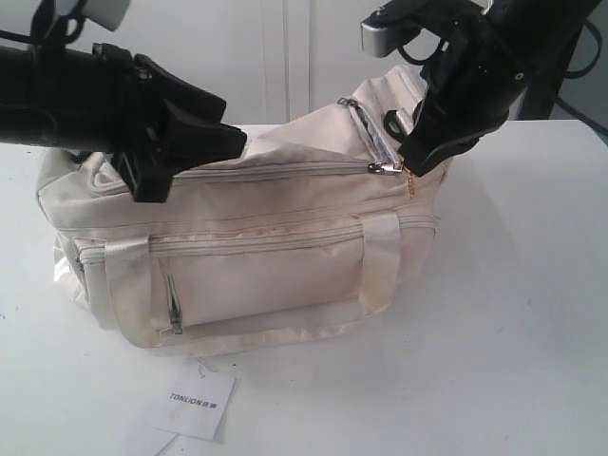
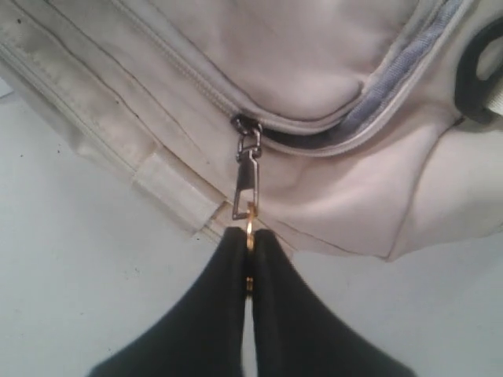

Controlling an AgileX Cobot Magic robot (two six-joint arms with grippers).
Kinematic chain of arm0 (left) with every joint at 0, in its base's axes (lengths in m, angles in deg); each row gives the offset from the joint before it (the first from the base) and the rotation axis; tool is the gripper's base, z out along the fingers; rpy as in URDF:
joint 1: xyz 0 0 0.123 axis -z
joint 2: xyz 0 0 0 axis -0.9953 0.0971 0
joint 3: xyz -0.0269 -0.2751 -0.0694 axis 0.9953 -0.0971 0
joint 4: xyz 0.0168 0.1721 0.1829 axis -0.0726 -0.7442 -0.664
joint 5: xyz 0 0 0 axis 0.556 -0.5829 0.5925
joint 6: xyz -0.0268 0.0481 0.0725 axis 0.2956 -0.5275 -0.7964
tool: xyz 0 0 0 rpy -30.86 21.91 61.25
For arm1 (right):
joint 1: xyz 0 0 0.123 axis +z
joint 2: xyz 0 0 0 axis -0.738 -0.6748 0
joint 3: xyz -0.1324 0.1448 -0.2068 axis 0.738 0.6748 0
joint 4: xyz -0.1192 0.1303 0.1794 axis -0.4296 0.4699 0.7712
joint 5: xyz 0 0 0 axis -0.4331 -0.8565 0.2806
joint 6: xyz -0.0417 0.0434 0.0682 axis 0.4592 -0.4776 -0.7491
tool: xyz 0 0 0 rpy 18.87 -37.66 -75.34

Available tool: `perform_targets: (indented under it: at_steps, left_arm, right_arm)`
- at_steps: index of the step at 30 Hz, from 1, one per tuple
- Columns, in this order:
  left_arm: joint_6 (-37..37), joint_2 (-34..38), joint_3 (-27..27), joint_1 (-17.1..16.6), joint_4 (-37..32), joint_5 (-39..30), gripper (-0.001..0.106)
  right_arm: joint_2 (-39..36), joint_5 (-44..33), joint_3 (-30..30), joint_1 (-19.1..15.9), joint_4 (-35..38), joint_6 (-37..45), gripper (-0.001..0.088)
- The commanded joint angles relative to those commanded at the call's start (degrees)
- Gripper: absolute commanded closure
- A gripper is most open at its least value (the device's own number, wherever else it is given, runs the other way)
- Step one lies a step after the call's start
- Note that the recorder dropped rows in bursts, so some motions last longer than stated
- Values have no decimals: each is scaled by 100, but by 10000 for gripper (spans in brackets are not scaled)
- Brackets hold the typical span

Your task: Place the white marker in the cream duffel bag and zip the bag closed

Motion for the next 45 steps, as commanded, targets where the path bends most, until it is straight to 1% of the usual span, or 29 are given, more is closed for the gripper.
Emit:
perform_targets:
  at_steps: [4,6,8,10,13,18,20,27,31,36,41,43,45]
  left_arm:
    - [0,222,19,207,8,18,509]
    - [0,310,19,294,8,200,509]
    - [-12,369,25,360,186,317,509]
    - [-157,454,25,358,455,354,509]
    - [-614,542,34,358,1002,231,509]
    - [-1998,664,98,358,2007,-26,509]
    - [-2328,727,150,358,2237,-41,509]
    - [-2400,1155,328,358,2370,-257,509]
    - [-2388,1412,498,358,2370,-422,509]
    - [-2388,1687,729,358,2370,-555,448]
    - [-2378,1907,819,362,2360,-770,442]
    - [-2378,1983,822,362,2360,-793,442]
    - [-2378,2053,822,362,2360,-632,442]
  right_arm:
    - [0,0,0,0,0,86,868]
    - [0,57,0,0,0,87,868]
    - [0,98,0,-10,0,87,868]
    - [0,134,0,-10,10,87,868]
    - [0,145,0,-63,40,87,868]
    - [0,173,0,-61,40,87,868]
    - [0,211,0,-61,40,87,868]
    - [0,458,0,-61,40,87,868]
    - [0,458,0,-61,40,87,868]
    - [0,459,0,-61,40,62,868]
    - [0,459,0,-61,50,63,868]
    - [0,459,0,-61,59,63,868]
    - [0,459,0,-61,59,63,868]
